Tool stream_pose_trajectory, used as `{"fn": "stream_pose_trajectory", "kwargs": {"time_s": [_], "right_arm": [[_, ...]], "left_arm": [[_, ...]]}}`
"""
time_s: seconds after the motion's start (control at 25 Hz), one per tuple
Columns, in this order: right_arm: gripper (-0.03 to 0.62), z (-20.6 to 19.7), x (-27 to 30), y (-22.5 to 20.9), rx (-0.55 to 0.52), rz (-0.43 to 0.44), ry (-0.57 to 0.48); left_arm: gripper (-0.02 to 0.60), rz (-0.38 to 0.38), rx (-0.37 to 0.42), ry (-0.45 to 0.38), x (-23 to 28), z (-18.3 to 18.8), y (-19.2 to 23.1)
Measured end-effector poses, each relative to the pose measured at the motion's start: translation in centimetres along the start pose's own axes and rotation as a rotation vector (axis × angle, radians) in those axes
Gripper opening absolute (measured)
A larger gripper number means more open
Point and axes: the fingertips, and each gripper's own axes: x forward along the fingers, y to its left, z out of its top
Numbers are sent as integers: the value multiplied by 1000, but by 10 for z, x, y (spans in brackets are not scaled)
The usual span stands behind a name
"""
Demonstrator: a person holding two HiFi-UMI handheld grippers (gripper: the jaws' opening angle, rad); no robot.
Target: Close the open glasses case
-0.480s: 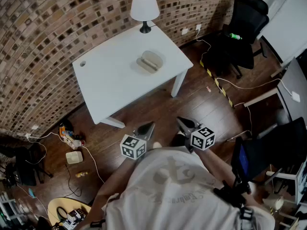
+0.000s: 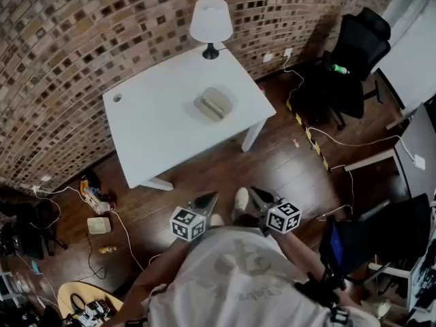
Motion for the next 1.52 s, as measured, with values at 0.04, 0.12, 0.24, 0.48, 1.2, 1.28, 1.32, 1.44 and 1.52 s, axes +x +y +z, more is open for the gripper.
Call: {"fn": "stream_pose_trajectory", "kwargs": {"time_s": [0.04, 0.12, 0.24, 0.48, 1.2, 1.28, 1.32, 1.44, 1.52], "right_arm": [[8, 2, 4, -5, 5, 6, 3], [8, 9, 12, -14, 9, 21, 1], [8, 26, 28, -25, 9, 45, -2], [8, 54, 47, -61, 15, 80, 14], [8, 107, 65, -156, 82, 124, 51], [8, 111, 70, -160, 89, 129, 52], [8, 112, 73, -162, 91, 132, 53], [8, 114, 84, -162, 95, 144, 57], [8, 113, 90, -160, 94, 156, 61]], "left_arm": [[6, 7, -2, 1, 4, 3, 3], [6, 17, 1, 2, 13, 12, 8], [6, 24, 16, 8, 31, 29, 13], [6, 24, 38, 16, 74, 58, 16], [6, 83, 58, 62, 164, 105, 22], [6, 99, 57, 64, 164, 111, 29], [6, 109, 56, 64, 164, 114, 33], [6, 131, 50, 71, 161, 116, 41], [6, 135, 48, 79, 161, 115, 46]]}}
